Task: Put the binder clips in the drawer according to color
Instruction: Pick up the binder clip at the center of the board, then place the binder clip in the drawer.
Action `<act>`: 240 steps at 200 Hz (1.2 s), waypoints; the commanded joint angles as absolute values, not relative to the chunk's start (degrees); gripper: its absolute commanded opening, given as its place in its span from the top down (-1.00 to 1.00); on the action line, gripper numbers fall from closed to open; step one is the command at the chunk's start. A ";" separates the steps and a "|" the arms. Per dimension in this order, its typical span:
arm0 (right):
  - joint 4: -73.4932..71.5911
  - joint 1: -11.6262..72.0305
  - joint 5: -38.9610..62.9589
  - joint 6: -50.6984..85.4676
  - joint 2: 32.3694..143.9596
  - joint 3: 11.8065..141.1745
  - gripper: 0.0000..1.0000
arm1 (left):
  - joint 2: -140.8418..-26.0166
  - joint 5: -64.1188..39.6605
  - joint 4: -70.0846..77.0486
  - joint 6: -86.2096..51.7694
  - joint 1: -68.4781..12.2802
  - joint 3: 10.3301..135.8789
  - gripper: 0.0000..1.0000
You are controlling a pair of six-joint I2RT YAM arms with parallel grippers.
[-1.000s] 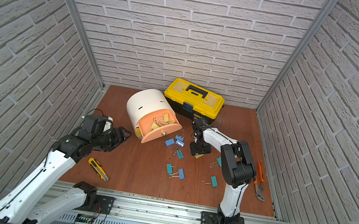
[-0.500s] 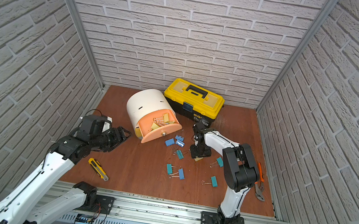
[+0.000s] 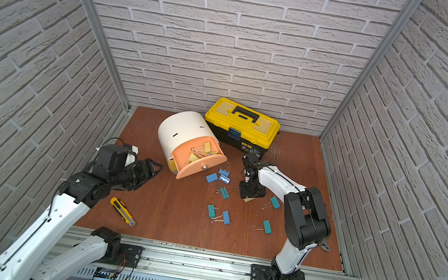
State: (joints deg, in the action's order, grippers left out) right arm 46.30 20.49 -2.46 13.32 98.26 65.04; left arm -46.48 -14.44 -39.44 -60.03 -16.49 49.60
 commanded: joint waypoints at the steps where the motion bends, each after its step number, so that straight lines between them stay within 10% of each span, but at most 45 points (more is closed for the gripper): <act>1: 48.64 20.90 -2.69 14.58 94.00 65.70 -0.02 | -46.90 -14.58 -38.43 -59.06 -16.09 51.24 -0.49; 145: 61.04 21.52 -0.50 14.24 89.07 95.69 0.01 | -58.11 -16.86 -36.02 -55.16 -16.10 63.01 -0.49; 240: 68.37 36.69 -1.32 14.72 103.96 126.85 0.01 | -62.77 -16.80 -34.63 -54.23 -15.91 67.07 -0.49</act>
